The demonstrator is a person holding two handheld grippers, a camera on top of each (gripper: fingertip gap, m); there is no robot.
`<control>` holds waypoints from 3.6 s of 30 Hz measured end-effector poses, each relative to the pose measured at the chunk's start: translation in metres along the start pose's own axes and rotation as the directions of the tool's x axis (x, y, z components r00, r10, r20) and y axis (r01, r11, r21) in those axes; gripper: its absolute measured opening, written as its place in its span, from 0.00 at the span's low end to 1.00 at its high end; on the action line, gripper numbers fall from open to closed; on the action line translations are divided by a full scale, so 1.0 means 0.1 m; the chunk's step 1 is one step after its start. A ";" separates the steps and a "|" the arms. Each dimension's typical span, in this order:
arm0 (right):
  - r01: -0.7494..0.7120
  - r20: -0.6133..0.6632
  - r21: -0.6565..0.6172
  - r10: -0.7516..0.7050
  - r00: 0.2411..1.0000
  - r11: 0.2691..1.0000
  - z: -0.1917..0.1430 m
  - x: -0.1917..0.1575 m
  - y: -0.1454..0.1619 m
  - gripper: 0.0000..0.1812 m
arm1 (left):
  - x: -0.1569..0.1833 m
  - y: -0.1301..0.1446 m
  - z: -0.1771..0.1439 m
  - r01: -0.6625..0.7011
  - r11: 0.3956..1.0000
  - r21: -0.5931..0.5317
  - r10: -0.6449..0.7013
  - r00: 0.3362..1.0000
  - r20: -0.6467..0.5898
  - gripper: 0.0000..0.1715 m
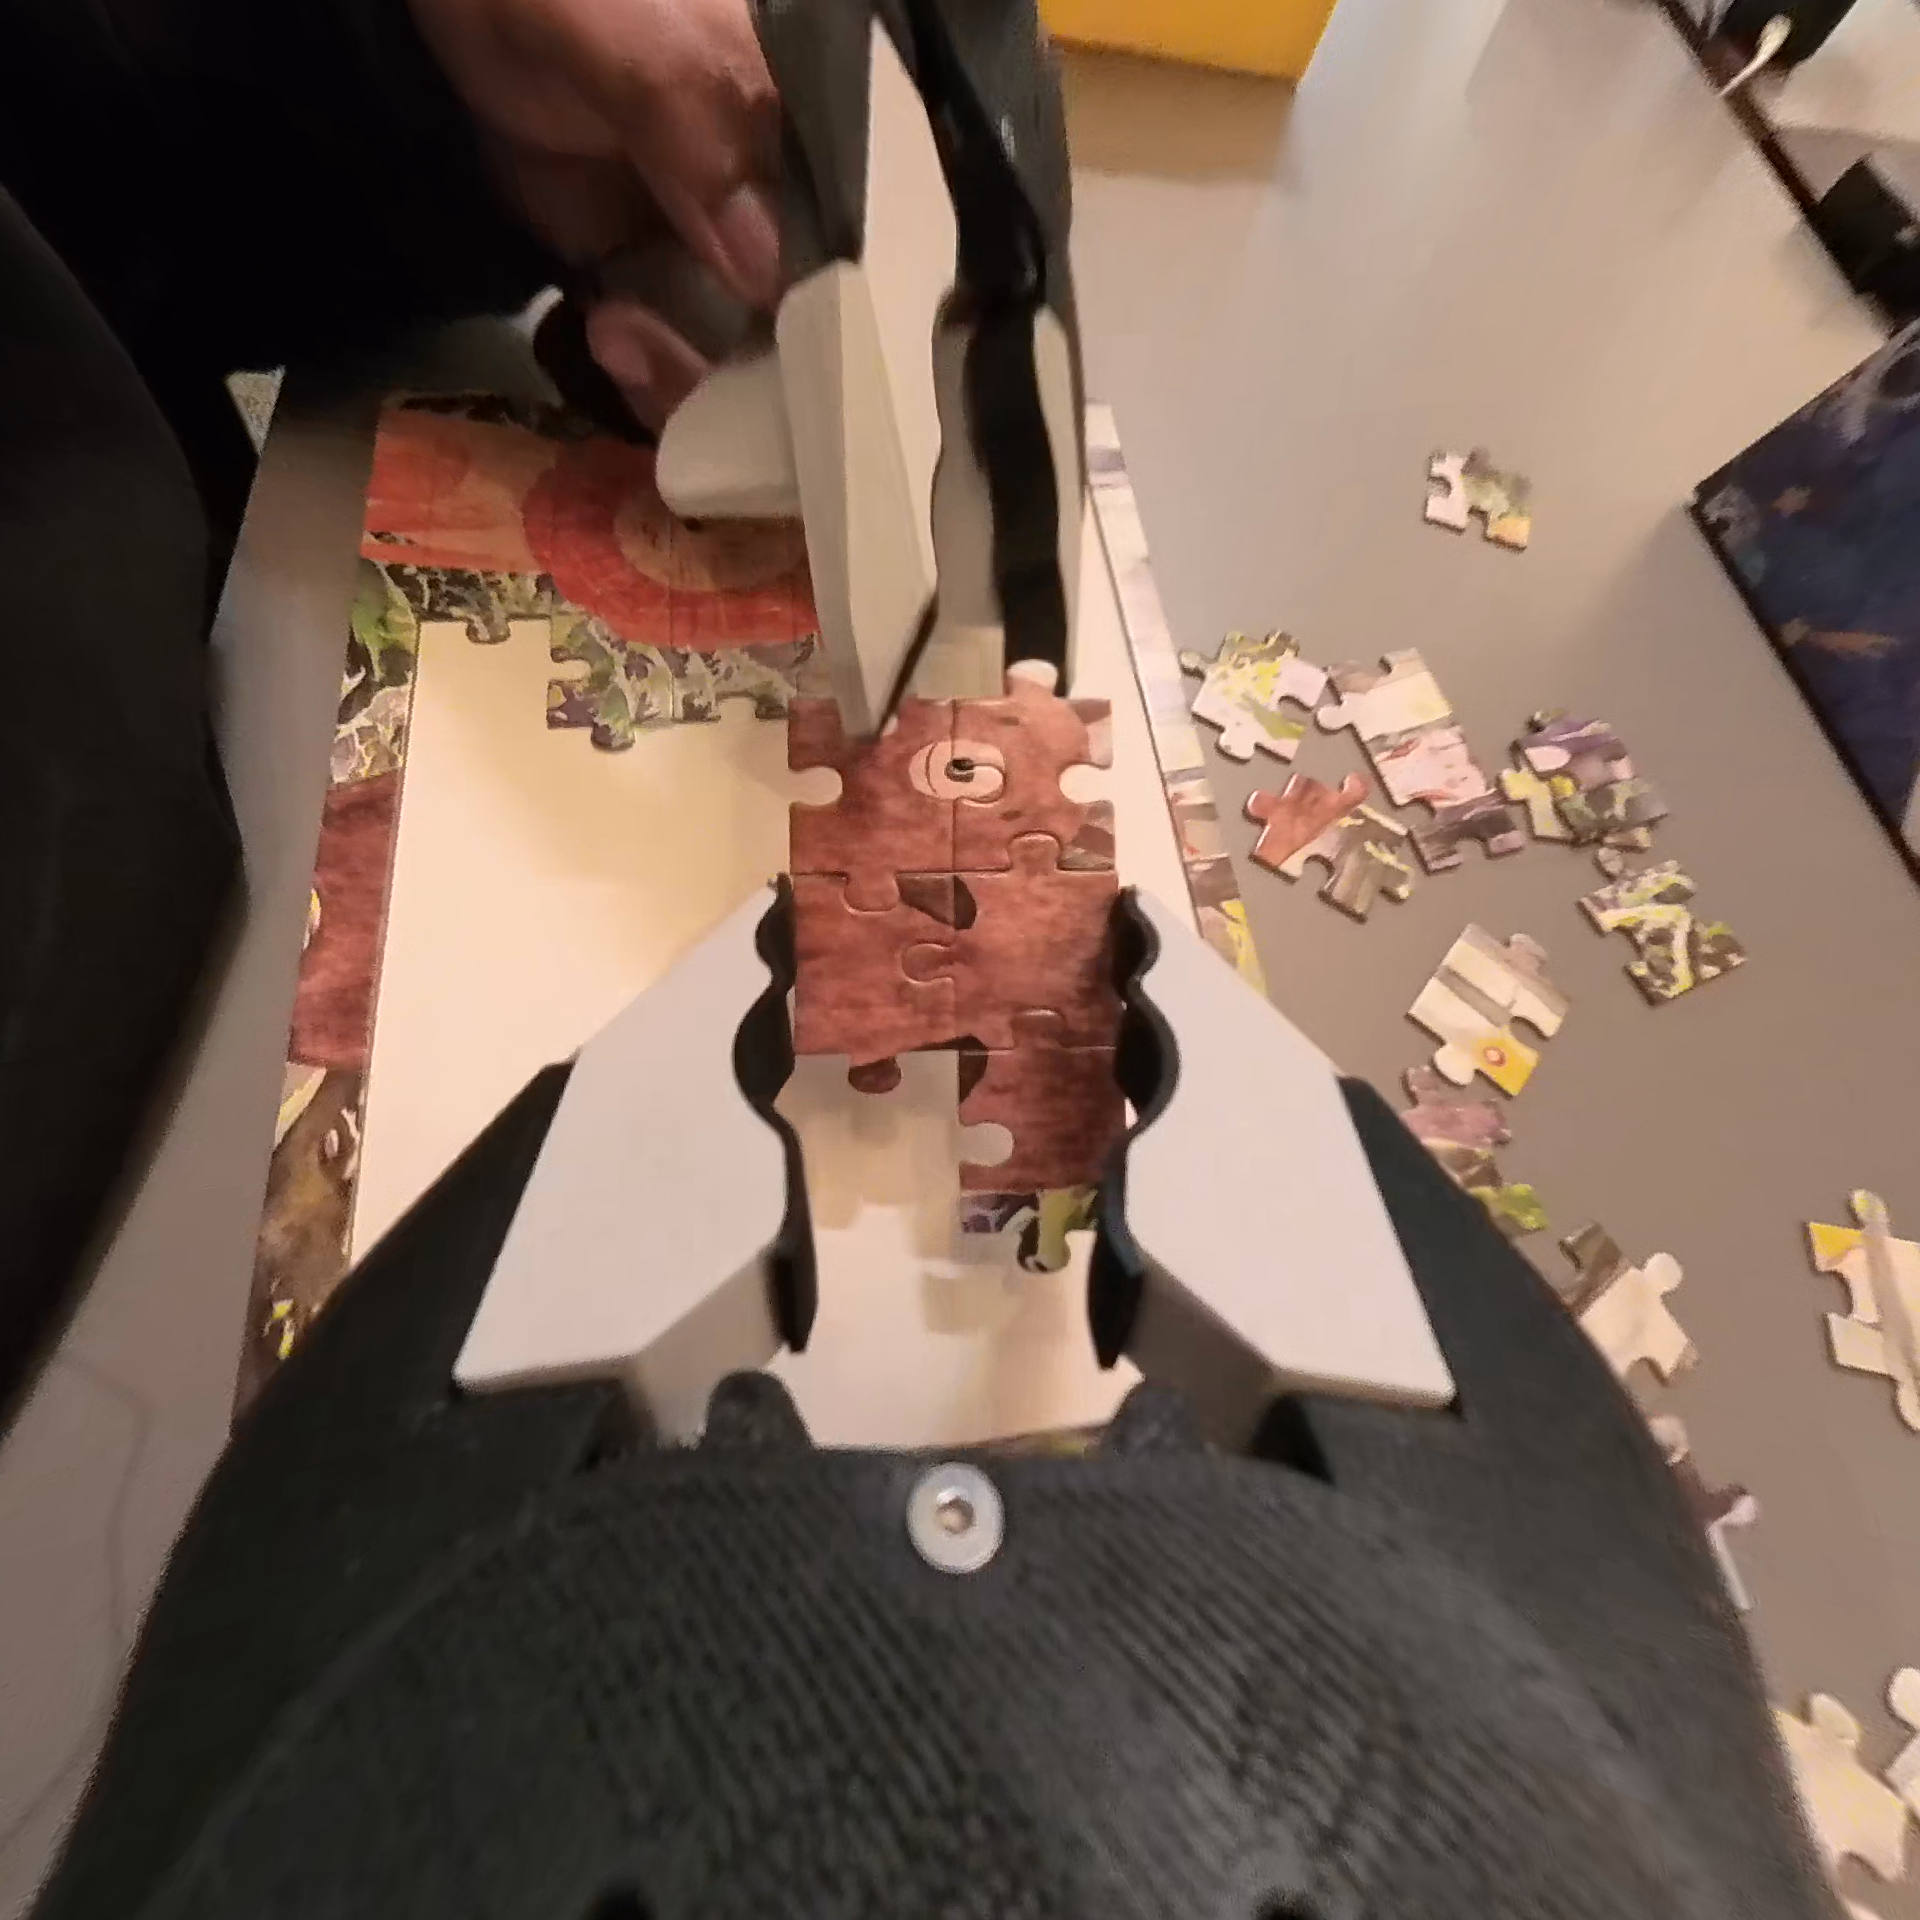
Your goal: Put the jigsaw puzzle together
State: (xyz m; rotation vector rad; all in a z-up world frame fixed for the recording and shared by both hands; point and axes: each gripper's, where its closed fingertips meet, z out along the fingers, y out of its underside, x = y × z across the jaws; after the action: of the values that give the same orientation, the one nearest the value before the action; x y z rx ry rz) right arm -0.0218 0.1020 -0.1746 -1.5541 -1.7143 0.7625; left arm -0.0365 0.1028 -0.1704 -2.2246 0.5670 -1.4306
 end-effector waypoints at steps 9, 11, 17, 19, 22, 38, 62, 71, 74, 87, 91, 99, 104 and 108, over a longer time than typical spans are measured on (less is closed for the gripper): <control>0.059 -0.041 0.056 -0.056 0.998 0.997 -0.05 0.00 -0.12 0.33 | 0.21 0.00 0.10 0.092 0.996 0.012 -0.087 0.974 -0.207 0.02; 0.050 -0.040 0.072 -0.048 0.998 0.996 -0.06 0.01 -0.14 0.33 | 0.21 -0.01 0.09 0.075 0.997 0.020 -0.070 0.976 -0.208 0.00; -0.090 0.012 0.138 0.090 0.996 0.986 -0.13 0.09 -0.18 0.35 | 0.19 -0.01 0.06 0.027 0.999 0.021 -0.023 0.985 -0.172 0.00; -0.184 0.082 0.145 0.173 0.981 0.972 -0.13 0.08 -0.16 0.36 | 0.21 0.01 0.07 0.019 1.000 0.010 -0.017 0.981 -0.192 0.00; -0.329 0.224 0.135 0.294 0.929 0.935 -0.13 0.02 -0.13 0.36 | 0.28 0.02 0.06 -0.017 1.000 0.007 0.018 0.975 -0.221 0.00; -0.545 0.539 0.115 0.408 0.737 0.830 -0.24 -0.18 -0.24 0.04 | 0.42 -0.04 0.00 -0.126 0.989 0.079 0.142 0.956 -0.256 0.00; -0.603 0.624 0.061 0.441 0.645 0.795 -0.26 -0.28 -0.27 0.00 | 0.52 -0.09 -0.02 -0.109 0.987 0.116 0.141 0.937 -0.320 0.00; -0.644 0.652 0.046 0.465 0.599 0.764 -0.28 -0.27 -0.29 0.00 | 0.55 -0.11 -0.03 -0.077 0.989 0.125 0.117 0.926 -0.360 0.00; -0.660 0.619 0.033 0.503 0.603 0.750 -0.24 -0.20 -0.23 0.00 | 0.45 -0.12 0.01 -0.181 0.974 0.134 0.207 0.954 -0.217 0.00; -0.707 0.650 0.045 0.517 0.557 0.706 -0.30 -0.16 -0.29 0.00 | 0.52 -0.18 -0.02 -0.209 0.962 0.174 0.243 0.947 -0.209 0.00; -0.705 0.587 0.021 0.562 0.583 0.709 -0.22 -0.10 -0.17 0.00 | 0.37 -0.15 0.05 -0.366 0.922 0.123 0.371 0.929 -0.016 0.00; -0.742 0.493 0.023 0.638 0.592 0.670 -0.16 0.05 -0.08 0.00 | 0.22 -0.21 0.11 -0.471 0.880 0.060 0.442 0.859 0.259 0.00; -0.752 0.459 0.013 0.664 0.590 0.659 -0.14 0.08 -0.04 0.00 | 0.16 -0.22 0.15 -0.568 0.822 -0.042 0.535 0.745 0.398 0.01; -0.757 0.461 0.004 0.671 0.581 0.653 -0.13 0.06 -0.03 0.00 | 0.15 -0.20 0.15 -0.623 0.772 -0.122 0.606 0.664 0.438 0.01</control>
State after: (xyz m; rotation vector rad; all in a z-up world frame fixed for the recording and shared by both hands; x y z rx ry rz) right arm -0.0138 0.1076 -0.1638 -2.0567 -1.1381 1.7517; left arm -0.0144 0.1126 -0.1537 -1.9412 0.9882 -0.5348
